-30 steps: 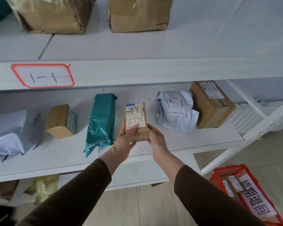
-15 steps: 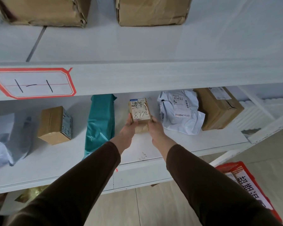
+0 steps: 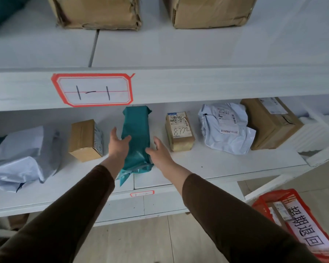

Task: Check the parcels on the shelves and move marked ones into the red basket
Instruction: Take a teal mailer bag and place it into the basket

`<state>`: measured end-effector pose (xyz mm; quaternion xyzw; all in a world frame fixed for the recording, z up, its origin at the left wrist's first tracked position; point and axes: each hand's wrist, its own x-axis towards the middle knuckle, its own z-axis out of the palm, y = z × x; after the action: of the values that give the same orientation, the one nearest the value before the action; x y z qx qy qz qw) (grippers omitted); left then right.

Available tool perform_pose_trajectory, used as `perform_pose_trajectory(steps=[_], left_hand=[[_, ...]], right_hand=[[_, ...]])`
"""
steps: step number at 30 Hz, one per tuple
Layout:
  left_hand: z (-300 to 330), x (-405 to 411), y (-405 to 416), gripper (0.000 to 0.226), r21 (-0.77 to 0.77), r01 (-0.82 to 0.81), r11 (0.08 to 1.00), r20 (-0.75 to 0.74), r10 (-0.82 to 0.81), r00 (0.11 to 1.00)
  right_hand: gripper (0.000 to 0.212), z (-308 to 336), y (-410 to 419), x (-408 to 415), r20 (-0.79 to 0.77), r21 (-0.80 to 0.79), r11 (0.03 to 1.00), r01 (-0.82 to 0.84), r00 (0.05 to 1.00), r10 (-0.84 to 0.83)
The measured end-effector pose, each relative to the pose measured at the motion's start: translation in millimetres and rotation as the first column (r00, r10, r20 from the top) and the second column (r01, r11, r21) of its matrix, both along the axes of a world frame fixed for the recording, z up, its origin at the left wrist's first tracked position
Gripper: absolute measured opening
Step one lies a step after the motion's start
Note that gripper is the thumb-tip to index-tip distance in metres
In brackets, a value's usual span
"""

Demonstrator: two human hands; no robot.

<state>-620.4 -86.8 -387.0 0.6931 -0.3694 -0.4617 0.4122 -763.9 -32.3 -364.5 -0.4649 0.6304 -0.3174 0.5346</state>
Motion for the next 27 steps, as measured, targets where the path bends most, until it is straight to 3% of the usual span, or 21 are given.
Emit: perform_pose_trajectory(steps=[2, 4, 7, 10, 16, 19, 22, 25, 27], left_hand=[[-4.7, 14.8, 4.9, 0.08, 0.189, 0.032, 0.982, -0.111, -0.011, 0.994], [-12.1, 21.4, 13.7, 0.073, 0.28, 0.096, 0.955, -0.272, -0.017, 0.962], [-11.1, 27.2, 33.0, 0.044, 0.308, 0.22, 0.925, -0.406, -0.082, 0.91], [-3.2, 29.8, 58.8, 0.041, 0.253, 0.34, 0.906, -0.481, -0.187, 0.856], [11.2, 18.5, 127.6, 0.068, 0.037, 0.334, 0.942, -0.477, -0.277, 0.834], [24.3, 6.0, 168.3, 0.079, -0.083, 0.367, 0.927, -0.391, -0.369, 0.843], [33.2, -6.1, 202.6, 0.074, -0.144, 0.453, 0.88, -0.343, -0.474, 0.811], [43.8, -18.8, 224.1, 0.06, -0.148, 0.464, 0.873, -0.355, -0.485, 0.799], [53.7, -28.5, 234.2, 0.063, -0.146, 0.427, 0.892, -0.379, -0.45, 0.809]], right_hand=[[0.054, -2.7, -1.7, 8.0, 0.147, 0.16, 0.987, 0.03, 0.988, -0.054], [0.059, -7.1, -1.1, 10.6, 0.238, 0.265, 0.963, 0.052, 0.964, -0.118], [0.071, -10.0, 4.9, 6.5, 0.234, 0.283, 0.958, 0.05, 0.965, -0.119], [0.066, -10.8, 16.2, -0.4, 0.247, 0.273, 0.962, 0.011, 0.966, -0.081], [0.06, -2.0, 62.2, -20.6, 0.182, 0.113, 0.993, 0.046, 0.981, -0.066], [0.059, 6.7, 90.0, -33.6, 0.324, 0.105, 0.987, 0.118, 0.935, -0.146], [0.059, 17.3, 115.5, -51.2, 0.455, 0.1, 0.977, 0.189, 0.864, -0.214], [0.056, 27.1, 143.3, -70.7, 0.526, 0.123, 0.975, 0.182, 0.821, -0.22], [0.054, 33.0, 165.3, -81.7, 0.614, 0.205, 0.969, 0.141, 0.752, -0.239]])
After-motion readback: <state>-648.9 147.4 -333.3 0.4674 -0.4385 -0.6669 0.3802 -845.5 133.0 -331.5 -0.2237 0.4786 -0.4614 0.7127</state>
